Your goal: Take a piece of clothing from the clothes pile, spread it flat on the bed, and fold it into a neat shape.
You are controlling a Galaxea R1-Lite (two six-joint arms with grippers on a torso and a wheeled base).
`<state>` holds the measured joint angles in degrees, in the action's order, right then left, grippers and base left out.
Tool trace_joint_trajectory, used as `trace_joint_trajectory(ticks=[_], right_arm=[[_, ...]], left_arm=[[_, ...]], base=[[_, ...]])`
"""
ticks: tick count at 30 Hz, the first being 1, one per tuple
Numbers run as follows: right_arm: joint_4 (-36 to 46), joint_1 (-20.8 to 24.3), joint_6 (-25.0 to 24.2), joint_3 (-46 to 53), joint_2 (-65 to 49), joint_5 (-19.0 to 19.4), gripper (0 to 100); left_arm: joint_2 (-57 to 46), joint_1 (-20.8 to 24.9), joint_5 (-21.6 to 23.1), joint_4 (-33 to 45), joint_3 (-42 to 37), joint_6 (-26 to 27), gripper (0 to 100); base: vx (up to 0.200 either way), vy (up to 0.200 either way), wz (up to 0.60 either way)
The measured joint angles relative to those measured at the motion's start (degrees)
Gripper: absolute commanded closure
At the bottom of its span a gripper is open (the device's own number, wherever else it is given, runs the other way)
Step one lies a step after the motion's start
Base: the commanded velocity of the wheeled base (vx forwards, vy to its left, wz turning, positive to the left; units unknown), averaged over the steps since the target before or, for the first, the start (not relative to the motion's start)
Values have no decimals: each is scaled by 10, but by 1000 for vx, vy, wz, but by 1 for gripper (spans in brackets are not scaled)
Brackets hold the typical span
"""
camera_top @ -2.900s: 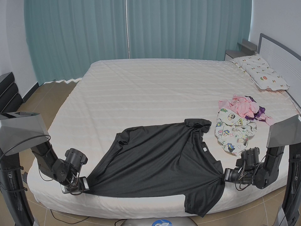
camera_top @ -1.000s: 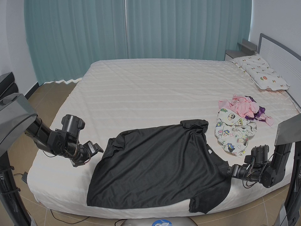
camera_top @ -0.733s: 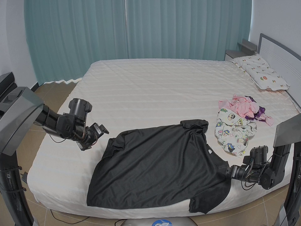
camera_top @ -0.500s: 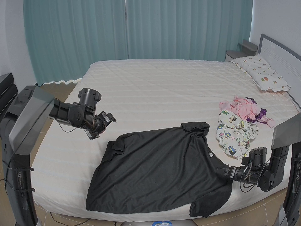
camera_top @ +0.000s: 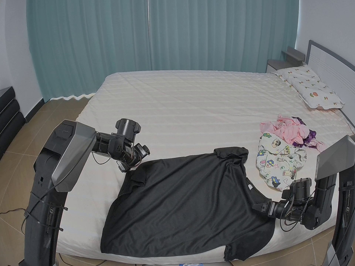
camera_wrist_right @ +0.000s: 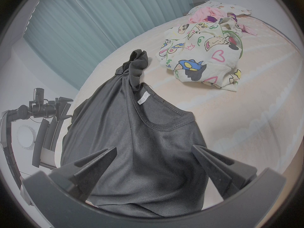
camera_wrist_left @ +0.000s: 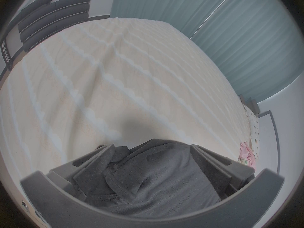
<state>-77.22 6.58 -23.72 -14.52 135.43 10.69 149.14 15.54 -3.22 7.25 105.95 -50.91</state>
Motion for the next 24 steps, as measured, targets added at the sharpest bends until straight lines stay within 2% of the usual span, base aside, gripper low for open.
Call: trace_joint_trajectory(ticks=[2,3,14,18,24], right_arm=[[0,0,0,0,1,0,0],[0,0,0,0,1,0,0],[0,0,0,0,3,0,0],[0,-1,0,0,3,0,0],[0,-3,0,0,3,0,0]], left_arm=[[7,1,-3,-1,2,1,0],[10,2,-6,-1,2,1,100],[30,3,-72,13,14,29,100],[31,0,-80,13,18,50,100],[31,-16,-88,11,34,53,100]], base=[[0,0,0],[0,0,0],[0,0,0],[0,0,0],[0,0,0]])
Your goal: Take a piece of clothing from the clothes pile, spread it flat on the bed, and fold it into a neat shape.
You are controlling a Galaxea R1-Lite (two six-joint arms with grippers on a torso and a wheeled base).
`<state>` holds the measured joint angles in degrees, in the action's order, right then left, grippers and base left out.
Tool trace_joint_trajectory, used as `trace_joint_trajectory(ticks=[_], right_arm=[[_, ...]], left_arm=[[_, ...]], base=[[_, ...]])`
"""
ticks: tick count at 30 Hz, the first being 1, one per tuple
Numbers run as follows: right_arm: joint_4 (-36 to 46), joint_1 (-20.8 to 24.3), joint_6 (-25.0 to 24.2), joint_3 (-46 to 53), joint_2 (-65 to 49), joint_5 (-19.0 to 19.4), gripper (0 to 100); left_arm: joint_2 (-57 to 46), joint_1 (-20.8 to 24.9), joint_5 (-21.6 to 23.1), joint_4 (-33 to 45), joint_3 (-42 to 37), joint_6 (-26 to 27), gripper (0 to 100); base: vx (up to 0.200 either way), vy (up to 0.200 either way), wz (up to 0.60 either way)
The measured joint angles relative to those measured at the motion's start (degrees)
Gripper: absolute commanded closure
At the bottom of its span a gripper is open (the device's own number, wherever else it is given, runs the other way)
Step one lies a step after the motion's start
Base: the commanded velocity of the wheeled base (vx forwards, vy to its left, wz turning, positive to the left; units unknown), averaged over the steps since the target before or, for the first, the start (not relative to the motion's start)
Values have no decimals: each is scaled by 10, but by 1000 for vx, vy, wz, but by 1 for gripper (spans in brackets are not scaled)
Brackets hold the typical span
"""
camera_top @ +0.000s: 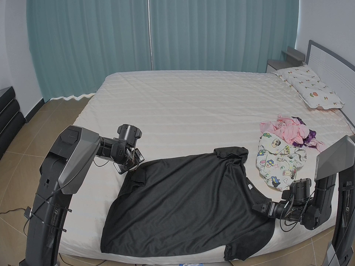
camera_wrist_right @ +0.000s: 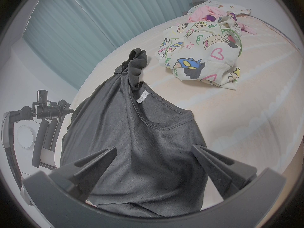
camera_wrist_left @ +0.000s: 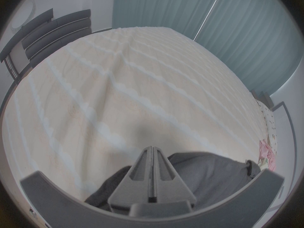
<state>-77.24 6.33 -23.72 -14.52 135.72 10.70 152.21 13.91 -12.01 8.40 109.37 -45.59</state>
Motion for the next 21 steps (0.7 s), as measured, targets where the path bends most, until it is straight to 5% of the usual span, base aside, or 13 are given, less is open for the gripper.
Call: trace_joint_trajectory(ticks=[5,6,14,21], right_arm=[[0,-1,0,-1,0,0,0],[0,-1,0,-1,0,0,0],[-1,-2,0,-2,3,0,0],[-2,-1,0,-1,6,0,0]], left_arm=[[0,-23,0,1,26,0,100],[-1,-29,1,2,31,0,0],[-24,-41,70,13,2,-8,0],[-46,10,83,12,-41,-8,0]], base=[[0,0,0],[0,0,0],[0,0,0],[0,0,0]])
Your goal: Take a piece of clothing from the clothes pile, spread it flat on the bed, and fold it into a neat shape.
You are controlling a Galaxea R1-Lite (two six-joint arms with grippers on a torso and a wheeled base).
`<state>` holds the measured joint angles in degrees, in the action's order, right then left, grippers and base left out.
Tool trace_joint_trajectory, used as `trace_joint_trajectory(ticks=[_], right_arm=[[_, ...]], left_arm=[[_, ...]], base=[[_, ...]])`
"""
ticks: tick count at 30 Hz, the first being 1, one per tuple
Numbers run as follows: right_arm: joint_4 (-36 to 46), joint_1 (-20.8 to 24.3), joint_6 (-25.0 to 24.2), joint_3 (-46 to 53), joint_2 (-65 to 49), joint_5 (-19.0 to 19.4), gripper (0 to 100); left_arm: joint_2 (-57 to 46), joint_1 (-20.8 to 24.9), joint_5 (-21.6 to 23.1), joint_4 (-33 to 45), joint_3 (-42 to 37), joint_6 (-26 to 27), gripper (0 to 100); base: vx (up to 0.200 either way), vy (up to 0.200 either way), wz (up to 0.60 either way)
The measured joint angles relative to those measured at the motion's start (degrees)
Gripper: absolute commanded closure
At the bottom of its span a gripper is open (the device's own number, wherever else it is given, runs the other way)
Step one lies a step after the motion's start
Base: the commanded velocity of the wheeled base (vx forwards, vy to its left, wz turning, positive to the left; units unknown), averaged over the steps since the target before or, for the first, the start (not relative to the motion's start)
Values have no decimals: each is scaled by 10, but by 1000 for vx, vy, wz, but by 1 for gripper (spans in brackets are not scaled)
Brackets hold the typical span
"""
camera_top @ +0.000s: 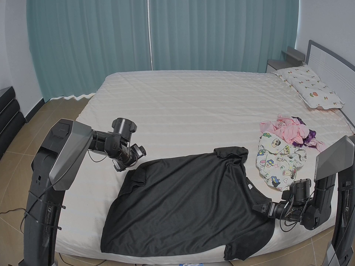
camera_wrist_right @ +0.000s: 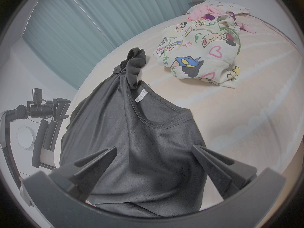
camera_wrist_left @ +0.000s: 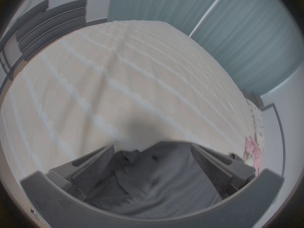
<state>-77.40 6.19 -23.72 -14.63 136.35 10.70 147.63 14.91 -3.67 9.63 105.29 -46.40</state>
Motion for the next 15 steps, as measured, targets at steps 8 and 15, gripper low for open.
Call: trace_joint_trajectory(ticks=[8,15], right_arm=[[0,0,0,0,1,0,0],[0,0,2,1,1,0,0]], left_arm=[[10,36,-48,3,0,15,100],[30,37,-81,21,1,58,100]], base=[[0,0,0],[0,0,0]])
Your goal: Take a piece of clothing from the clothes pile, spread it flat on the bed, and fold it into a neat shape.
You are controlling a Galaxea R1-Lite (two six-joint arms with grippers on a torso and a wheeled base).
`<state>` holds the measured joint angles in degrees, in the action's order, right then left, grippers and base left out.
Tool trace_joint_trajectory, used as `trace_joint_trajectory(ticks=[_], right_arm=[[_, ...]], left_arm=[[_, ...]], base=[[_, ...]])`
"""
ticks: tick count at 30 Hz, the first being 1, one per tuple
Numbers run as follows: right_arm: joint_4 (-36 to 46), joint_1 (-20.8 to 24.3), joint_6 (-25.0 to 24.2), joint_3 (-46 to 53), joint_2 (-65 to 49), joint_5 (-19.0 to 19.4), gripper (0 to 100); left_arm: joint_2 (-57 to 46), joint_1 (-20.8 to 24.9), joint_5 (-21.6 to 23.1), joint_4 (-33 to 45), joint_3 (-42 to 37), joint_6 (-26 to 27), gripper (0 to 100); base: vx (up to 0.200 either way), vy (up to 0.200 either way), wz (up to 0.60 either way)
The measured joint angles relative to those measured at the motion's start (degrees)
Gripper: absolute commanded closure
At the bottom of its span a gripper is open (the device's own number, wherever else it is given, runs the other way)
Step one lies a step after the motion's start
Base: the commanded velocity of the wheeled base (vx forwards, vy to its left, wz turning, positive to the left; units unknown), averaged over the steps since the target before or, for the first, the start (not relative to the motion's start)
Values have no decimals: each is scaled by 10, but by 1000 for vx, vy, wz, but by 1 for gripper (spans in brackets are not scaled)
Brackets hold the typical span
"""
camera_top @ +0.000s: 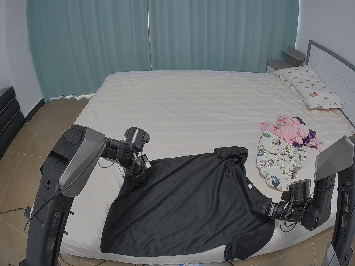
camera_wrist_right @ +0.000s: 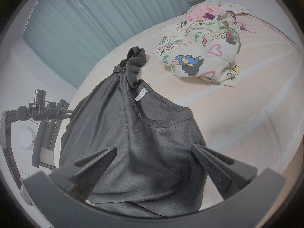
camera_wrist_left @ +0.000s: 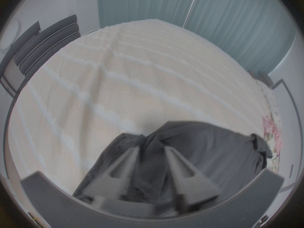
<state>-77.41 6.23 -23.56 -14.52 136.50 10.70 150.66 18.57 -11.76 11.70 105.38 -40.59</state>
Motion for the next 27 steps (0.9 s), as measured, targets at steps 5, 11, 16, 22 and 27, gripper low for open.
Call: trace_joint_trajectory(ticks=[5,11,16,22,27], right_arm=[[0,0,1,0,0,0,0],[0,0,2,1,0,0,0],[-1,1,3,1,0,0,0],[-1,3,3,1,0,0,0],[-1,4,1,0,0,0,0]], left_arm=[[7,-9,-9,0,17,1,100],[9,-31,-15,3,62,2,100],[10,-69,-16,-5,85,16,100],[16,-91,-14,-47,91,38,100],[26,-103,-14,-102,92,51,0]], base=[[0,0,0],[0,0,0],[0,0,0],[0,0,0],[0,0,0]])
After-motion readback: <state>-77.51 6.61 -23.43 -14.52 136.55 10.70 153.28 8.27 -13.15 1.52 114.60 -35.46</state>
